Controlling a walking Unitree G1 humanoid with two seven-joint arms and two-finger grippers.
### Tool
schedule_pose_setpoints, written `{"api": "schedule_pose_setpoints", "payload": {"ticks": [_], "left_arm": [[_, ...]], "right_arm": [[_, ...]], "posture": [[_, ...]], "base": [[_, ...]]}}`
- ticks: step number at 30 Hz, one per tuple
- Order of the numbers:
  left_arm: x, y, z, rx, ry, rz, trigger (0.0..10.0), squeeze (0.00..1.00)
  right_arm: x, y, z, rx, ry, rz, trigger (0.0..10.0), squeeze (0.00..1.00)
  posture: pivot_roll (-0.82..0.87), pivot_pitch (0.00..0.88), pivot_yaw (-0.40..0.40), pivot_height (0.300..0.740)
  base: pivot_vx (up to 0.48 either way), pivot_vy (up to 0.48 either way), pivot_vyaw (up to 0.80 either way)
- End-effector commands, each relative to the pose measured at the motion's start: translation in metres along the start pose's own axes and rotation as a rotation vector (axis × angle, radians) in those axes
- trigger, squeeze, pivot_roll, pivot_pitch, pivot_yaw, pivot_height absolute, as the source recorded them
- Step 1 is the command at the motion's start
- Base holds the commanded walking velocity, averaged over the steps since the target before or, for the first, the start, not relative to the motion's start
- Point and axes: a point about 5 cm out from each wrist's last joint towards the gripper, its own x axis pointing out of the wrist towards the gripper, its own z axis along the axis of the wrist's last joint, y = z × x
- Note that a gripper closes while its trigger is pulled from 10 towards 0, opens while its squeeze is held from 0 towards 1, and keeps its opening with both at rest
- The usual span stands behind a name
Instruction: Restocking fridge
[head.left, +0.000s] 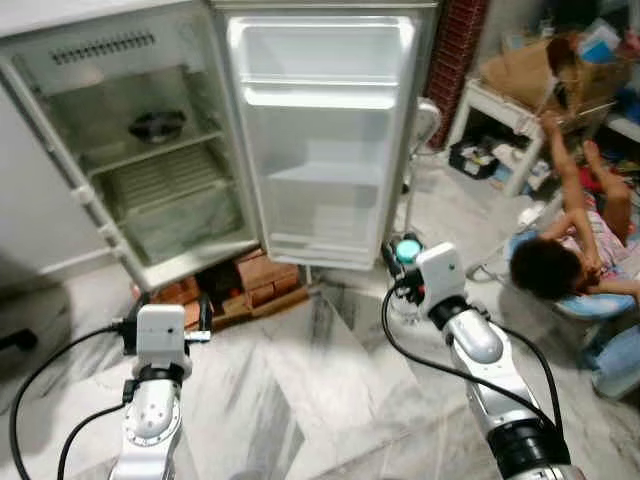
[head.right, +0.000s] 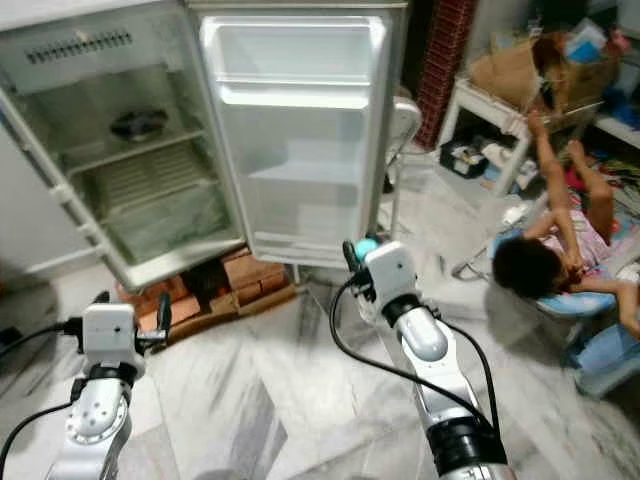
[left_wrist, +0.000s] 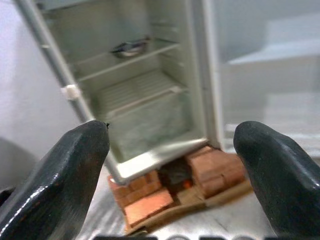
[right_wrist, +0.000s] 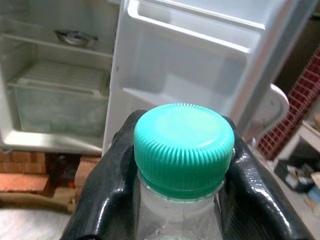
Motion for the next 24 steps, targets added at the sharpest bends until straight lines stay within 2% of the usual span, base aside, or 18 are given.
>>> {"api": "schedule_pose_setpoints", "payload": {"ticks": [1, 13, 20, 24], "left_arm": [[0.0003, 0.0080, -0.0008, 0.020, 0.001, 0.022, 10.0, 0.00], [0.0011, 0.0063, 0.0001, 0.022, -0.002, 0.018, 10.0, 0.00], [0.0012, 0.0054, -0.0005, 0.024, -0.001, 0.015, 10.0, 0.00], [0.0015, 0.0040, -0.0009, 0.019, 0.001, 0.012, 10.0, 0.00]], "right_arm": [[0.0080, 0.0089, 0.0130, 0.008, -0.063, 0.037, 10.0, 0.00], [0.0088, 0.0083, 0.0132, 0.010, -0.064, 0.035, 10.0, 0.00], [0.0094, 0.0081, 0.0126, 0.013, -0.061, 0.033, 10.0, 0.00], [0.0098, 0.0082, 0.0121, 0.014, -0.059, 0.034, 10.0, 0.00]], "posture": [[-0.01, 0.036, -0.004, 0.740], [-0.01, 0.039, -0.006, 0.740], [-0.01, 0.041, -0.007, 0.740], [-0.01, 0.041, -0.007, 0.740]], "base": [[0.472, 0.000, 0.79], [0.469, 0.000, 0.72], [0.444, 0.000, 0.00], [0.350, -0.324, 0.00]]}}
